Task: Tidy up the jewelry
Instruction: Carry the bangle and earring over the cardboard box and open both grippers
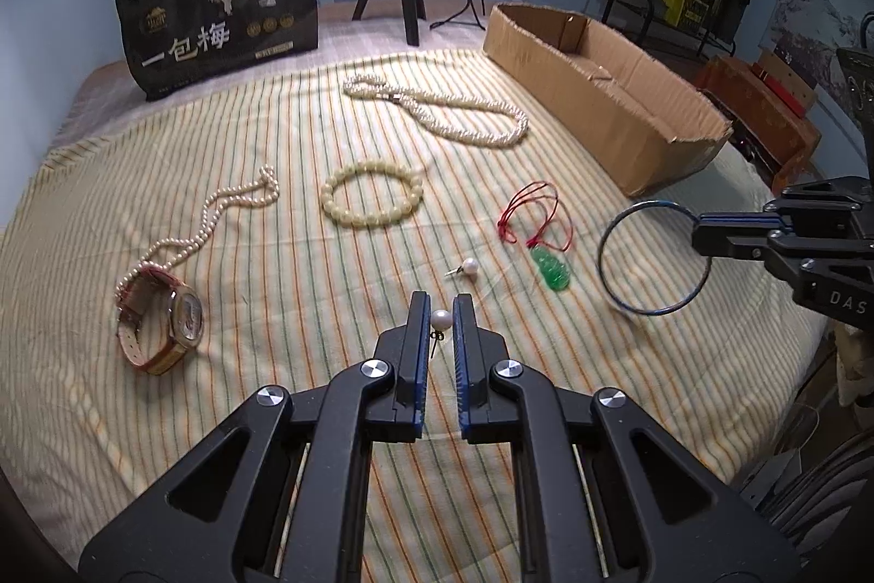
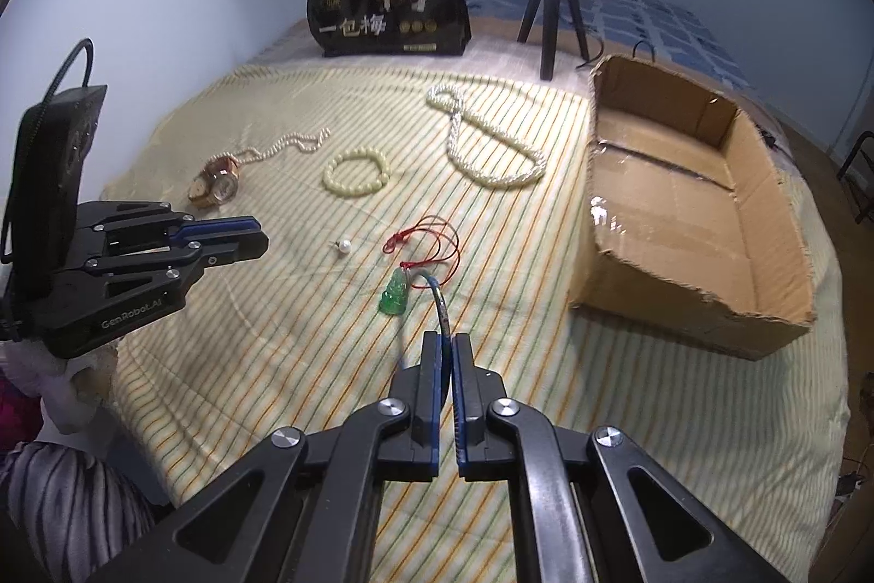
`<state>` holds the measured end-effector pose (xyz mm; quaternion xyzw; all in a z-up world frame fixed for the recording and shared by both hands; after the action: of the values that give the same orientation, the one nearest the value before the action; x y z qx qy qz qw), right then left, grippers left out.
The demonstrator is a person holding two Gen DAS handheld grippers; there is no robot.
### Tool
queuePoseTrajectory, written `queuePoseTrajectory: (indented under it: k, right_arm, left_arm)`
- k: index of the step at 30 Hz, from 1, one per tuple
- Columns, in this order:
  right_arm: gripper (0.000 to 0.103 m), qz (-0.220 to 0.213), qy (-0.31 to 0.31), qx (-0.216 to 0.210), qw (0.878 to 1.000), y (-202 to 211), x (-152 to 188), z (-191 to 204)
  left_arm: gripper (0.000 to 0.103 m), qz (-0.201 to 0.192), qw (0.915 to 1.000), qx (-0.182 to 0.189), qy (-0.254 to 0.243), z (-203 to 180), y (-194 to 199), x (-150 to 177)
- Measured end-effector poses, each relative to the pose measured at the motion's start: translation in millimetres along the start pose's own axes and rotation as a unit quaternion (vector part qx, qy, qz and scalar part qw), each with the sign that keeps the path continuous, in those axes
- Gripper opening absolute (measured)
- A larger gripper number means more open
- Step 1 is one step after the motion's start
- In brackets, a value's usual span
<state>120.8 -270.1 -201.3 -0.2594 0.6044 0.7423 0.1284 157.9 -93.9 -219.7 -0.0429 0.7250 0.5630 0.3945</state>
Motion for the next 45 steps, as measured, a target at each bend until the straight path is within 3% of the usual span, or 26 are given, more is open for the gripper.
queuePoseTrajectory:
  k: [11,22,34,45]
  right_arm:
    - [0.0,-0.052,-0.023,0.002,0.998,50.5,-17.6,-20.4]
    - [0.0,-0.102,-0.04,0.035,0.993,84.1,-45.4,-64.5]
    - [0.001,-0.131,-0.057,0.063,0.988,82.0,-80.1,-118.7]
    - [0.0,-0.145,-0.081,0.066,0.984,62.5,-111.0,-163.2]
  left_arm:
    - [0.006,-0.026,0.9995,0.017,-0.01,-19.8,13.5,-21.0]
    - [0.006,-0.052,0.9975,0.038,-0.028,-49.1,16.2,-56.2]
    - [0.006,-0.079,0.9937,0.061,-0.051,-90.9,0.1,-107.3]
    - [0.006,-0.074,0.9917,0.076,-0.073,-129.1,-33.3,-138.5]
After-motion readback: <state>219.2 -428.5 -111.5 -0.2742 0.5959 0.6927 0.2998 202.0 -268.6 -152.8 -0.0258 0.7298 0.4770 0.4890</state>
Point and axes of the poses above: each gripper's, at about its wrist camera, not at the fingertips, and y roughly against the way its jaws point, z to its left, x to its underside, the point moved 4 cm from there along -y, roughly the way its jaws point, and after that the axes turned 6 degrees about -y, right-handed, at the moved point
